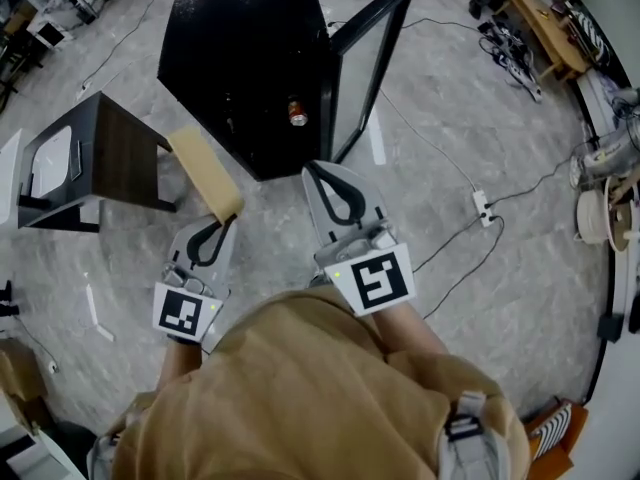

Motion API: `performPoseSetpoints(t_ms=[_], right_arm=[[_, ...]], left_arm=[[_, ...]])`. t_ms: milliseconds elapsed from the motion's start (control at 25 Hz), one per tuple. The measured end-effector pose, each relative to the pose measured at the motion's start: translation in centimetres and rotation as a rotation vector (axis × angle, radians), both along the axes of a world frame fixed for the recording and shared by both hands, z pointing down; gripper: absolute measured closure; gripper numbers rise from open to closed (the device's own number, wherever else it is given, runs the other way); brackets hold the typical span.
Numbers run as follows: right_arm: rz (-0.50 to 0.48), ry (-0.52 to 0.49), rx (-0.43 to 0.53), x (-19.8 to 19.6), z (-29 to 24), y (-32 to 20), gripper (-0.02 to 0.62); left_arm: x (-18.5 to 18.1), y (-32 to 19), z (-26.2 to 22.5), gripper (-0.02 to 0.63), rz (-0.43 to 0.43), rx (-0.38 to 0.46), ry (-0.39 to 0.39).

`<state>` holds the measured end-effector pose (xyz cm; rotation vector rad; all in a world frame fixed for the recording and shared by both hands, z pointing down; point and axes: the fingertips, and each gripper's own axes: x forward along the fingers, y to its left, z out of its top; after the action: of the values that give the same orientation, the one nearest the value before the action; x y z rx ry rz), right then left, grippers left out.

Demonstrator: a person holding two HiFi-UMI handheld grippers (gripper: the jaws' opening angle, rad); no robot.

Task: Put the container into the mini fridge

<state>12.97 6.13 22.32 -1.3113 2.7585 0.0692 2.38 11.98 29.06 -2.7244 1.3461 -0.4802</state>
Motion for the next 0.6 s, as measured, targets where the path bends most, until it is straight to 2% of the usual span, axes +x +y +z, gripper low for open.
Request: performPoseSetpoints(t_ms=[160,280,440,600], right_arm=[[-0.014,-0.015,-0.012,2.6,0.1,-2.6,0.594],[-0.034,-0.005,-0.024,3.4,0.9,-4.1,0.594],[-0.053,-0.019,-0.031,4.0,1.3,-5.3,0.594],[-0.079,-0.003,-0.039,3.2,1.9,-6.5,0.594]], left_arm=[[4.5,-3.2,-1.5,0.591,0.028,0.036,0.001],[6.1,-4.7,-1.4,0.591,0.020,0.035,0.015],[7.0,-5.3,-0.2,0.591,0.008,0.016,0.007],[5.8,-6.0,0.5,0.591,-0.037,-0.009,0.016]])
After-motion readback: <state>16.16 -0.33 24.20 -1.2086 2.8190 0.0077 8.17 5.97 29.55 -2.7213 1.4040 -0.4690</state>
